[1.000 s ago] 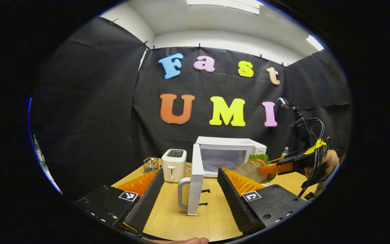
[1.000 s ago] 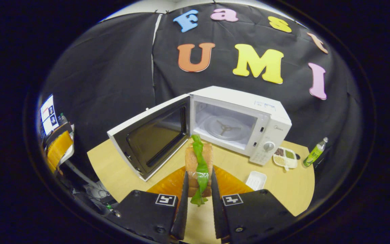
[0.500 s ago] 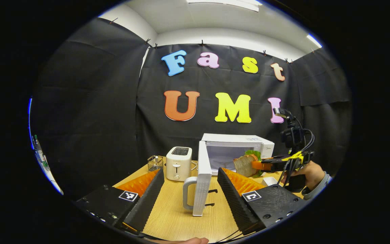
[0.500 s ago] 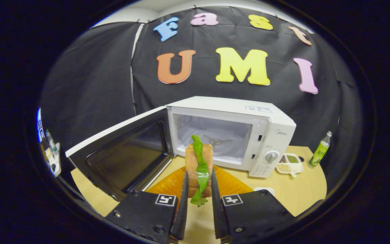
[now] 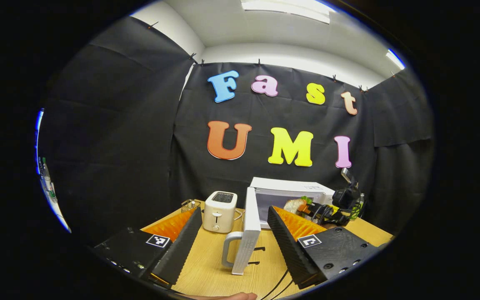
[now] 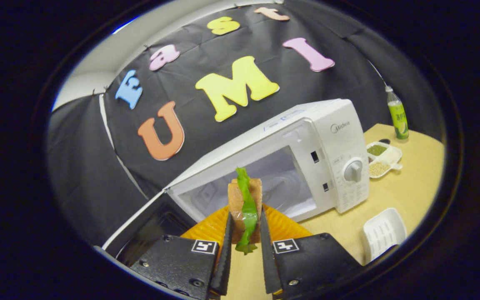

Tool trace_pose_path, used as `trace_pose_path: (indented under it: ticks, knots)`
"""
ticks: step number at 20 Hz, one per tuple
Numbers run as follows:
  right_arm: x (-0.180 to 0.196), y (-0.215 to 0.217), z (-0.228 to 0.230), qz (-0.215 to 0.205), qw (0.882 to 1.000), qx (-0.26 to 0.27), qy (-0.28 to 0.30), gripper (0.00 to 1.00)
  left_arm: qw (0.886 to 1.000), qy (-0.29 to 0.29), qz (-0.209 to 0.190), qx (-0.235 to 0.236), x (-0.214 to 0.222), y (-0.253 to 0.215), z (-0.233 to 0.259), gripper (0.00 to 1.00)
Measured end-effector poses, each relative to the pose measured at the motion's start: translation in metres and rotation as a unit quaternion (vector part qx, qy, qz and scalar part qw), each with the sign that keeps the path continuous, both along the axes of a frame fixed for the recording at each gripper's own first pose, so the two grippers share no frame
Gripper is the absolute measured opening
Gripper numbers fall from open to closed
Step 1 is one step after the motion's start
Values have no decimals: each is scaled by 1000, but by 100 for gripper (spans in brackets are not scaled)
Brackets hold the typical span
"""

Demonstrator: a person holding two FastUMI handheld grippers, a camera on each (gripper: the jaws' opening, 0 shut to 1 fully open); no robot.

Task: Open the microwave oven with the left hand, put the food in, and close the microwave oven.

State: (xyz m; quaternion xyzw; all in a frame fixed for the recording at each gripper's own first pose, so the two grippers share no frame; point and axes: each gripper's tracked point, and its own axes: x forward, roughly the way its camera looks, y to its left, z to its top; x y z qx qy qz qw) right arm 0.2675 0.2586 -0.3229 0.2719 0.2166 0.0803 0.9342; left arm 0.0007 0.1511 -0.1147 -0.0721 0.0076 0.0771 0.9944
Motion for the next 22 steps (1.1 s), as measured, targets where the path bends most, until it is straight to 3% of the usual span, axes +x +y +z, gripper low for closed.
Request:
trace_pose_path:
  ticks: [2, 3, 4, 6, 10, 11, 12, 13, 15, 16, 17, 19, 20, 22]
  knots:
    - [20, 6, -15, -27, 999, 33, 0, 28, 1000, -13, 6, -3, 0, 2, 3, 95]
    - [29, 9, -21, -42, 998, 55, 4, 36, 1000, -18, 6, -4, 2, 2, 4, 95]
    - [39, 13, -27, -55, 995, 80, 9, 36, 1000, -21, 7, -6, 3, 3, 6, 95]
    - [62, 15, -37, -100, 986, 132, 5, 35, 1000, -23, 3, -14, 6, 2, 6, 95]
    - [100, 20, -75, -159, 971, 172, 35, 36, 1000, -20, 13, -17, 11, 10, 2, 95]
    - [105, 23, -84, -166, 967, 188, 47, 27, 1000, -16, 17, -17, 13, 13, 0, 95]
    - [111, 25, -88, -171, 963, 204, 51, 36, 1000, -11, 18, -18, 14, 13, -2, 95]
    - [115, 25, -92, -177, 961, 208, 53, 28, 1000, -6, 17, -18, 15, 12, -4, 95]
    - [120, 23, -97, -183, 962, 196, 48, 29, 1000, -2, 18, -13, 17, 12, -6, 95]
    - [121, 22, -100, -181, 965, 181, 48, 37, 1000, 1, 19, -11, 19, 12, -8, 95]
    - [121, 21, -103, -182, 969, 163, 47, 38, 1000, 3, 20, -10, 21, 11, -10, 95]
    - [121, 13, -108, -189, 975, 105, 42, 40, 1000, 7, 15, -9, 23, 6, -13, 95]
    - [122, 8, -110, -193, 978, 67, 35, 35, 1000, 11, 15, -6, 24, 7, -15, 95]
    - [124, 6, -110, -185, 982, 14, 16, 41, 1000, 14, 21, -1, 23, 10, -17, 95]
